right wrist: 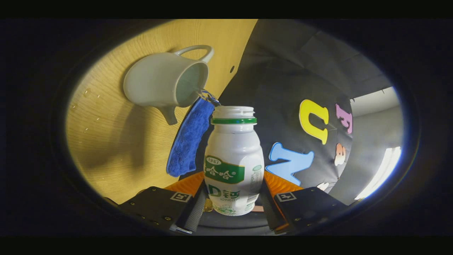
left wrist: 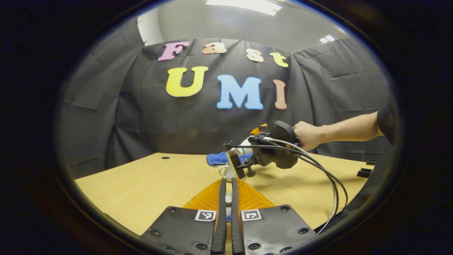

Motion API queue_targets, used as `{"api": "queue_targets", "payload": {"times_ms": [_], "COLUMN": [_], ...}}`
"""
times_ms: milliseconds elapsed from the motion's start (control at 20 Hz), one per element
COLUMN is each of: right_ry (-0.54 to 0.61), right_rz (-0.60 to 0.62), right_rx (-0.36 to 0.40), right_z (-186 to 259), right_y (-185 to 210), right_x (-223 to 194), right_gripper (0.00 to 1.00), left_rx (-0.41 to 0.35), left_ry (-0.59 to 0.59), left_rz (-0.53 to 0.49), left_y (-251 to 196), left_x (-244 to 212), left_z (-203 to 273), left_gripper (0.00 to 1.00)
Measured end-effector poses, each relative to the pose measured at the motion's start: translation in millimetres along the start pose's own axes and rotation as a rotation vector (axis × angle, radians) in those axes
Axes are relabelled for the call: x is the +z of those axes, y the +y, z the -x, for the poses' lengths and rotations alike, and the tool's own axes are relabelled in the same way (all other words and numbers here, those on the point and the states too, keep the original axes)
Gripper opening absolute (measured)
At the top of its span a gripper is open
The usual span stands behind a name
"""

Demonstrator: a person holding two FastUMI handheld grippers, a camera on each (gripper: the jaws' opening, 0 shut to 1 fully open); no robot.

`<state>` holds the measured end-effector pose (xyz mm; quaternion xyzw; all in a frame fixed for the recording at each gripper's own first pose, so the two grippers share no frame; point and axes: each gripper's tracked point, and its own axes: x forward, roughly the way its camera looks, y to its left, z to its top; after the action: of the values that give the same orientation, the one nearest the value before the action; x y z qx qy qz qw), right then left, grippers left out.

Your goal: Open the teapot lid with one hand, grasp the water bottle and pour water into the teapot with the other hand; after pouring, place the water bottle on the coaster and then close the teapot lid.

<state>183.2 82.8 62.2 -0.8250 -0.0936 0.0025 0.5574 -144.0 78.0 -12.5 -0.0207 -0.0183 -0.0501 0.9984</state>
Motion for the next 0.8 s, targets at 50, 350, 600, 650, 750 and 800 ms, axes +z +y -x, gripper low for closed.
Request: {"api": "queue_targets", "payload": {"times_ms": [50, 350, 600, 650, 750, 800], "right_ry": [-0.003, -0.026, -0.032, -0.032, -0.035, -0.036], "right_rz": [0.011, 0.077, 0.126, 0.133, 0.148, 0.157], "right_rx": [-0.005, -0.035, -0.054, -0.057, -0.065, -0.071], "right_z": [-1, 0, 1, 0, 0, 0], "right_y": [-2, -15, -21, -22, -24, -26], "right_x": [0, 5, 5, 5, 6, 6], "right_gripper": [0.71, 0.71, 0.71, 0.71, 0.71, 0.71], "left_rx": [0.0, 0.003, 0.004, 0.004, 0.004, 0.004], "left_ry": [0.0, 0.0, -0.006, -0.005, -0.003, -0.003], "left_rz": [0.0, -0.004, -0.013, -0.014, -0.012, -0.011], "left_y": [0, 1, 1, 0, 2, 1], "left_x": [1, 1, 2, 2, 0, 1], "left_z": [0, 0, 0, 1, 0, -1], "left_gripper": [0.15, 0.15, 0.15, 0.13, 0.15, 0.15]}}
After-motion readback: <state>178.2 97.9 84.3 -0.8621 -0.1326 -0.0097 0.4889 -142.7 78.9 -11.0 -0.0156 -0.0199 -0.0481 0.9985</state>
